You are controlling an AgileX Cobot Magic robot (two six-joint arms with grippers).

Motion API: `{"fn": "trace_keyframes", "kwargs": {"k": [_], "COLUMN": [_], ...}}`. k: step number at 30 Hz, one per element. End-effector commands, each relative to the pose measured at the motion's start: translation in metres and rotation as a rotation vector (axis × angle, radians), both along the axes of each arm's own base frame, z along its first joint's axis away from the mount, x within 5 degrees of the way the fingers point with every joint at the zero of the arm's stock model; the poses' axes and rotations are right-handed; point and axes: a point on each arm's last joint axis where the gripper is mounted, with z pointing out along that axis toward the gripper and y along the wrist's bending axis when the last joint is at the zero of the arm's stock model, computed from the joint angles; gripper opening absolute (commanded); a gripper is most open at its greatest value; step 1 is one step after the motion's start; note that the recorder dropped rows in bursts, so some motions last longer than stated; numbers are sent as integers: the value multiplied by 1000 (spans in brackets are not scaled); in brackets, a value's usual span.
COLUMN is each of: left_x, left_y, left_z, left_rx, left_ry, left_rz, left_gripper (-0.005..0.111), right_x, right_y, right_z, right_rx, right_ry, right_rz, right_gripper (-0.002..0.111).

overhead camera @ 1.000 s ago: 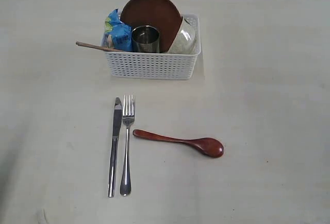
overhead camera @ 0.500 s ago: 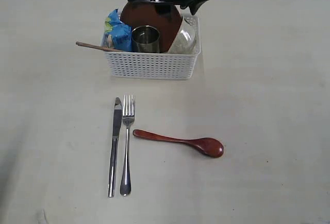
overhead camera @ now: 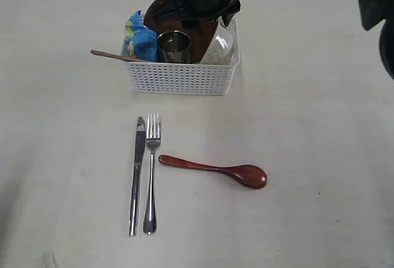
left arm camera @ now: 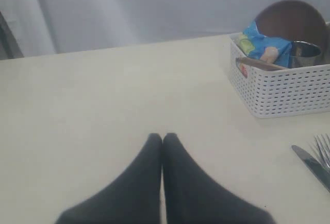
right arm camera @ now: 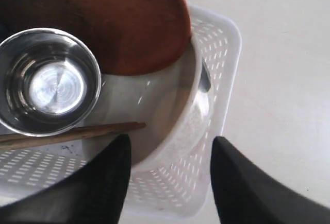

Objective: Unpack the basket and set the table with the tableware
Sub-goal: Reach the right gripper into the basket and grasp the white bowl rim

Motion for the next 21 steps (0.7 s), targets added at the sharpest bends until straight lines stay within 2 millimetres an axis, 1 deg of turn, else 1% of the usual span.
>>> {"fn": "trace_keyframes", "kwargs": {"k": [1,4,10,12,16,18,21], "left_x": [0,0,0,0,0,0,0], "left_y": [0,0,0,0,0,0,0], "left_z": [0,0,0,0,0,0,0], "left_rx": [-4,-4,-4,-4,-4,-4,-4], "left_ry": [-9,-9,-9,-9,-9,-9,-9], "left_rz": [3,3,3,3,3,3,3], "left_gripper": [0,0,0,0,0,0,0], "right_x": [8,11,14,15,16,16,17], "right_y": [-1,-3,-5,-4,-2,-1,-1], "right_z": [-14,-21,-22,-26,-41,-45,-46], "right_rx": [-36,-61,-97,-105,-112,-118,-122], "right_ry": [5,5,-19,-17,18,28,27], "right_rz": [-13,-14,-6,-5,-7,-2,-1], "right_gripper": [46,46,46,46,46,46,46]}}
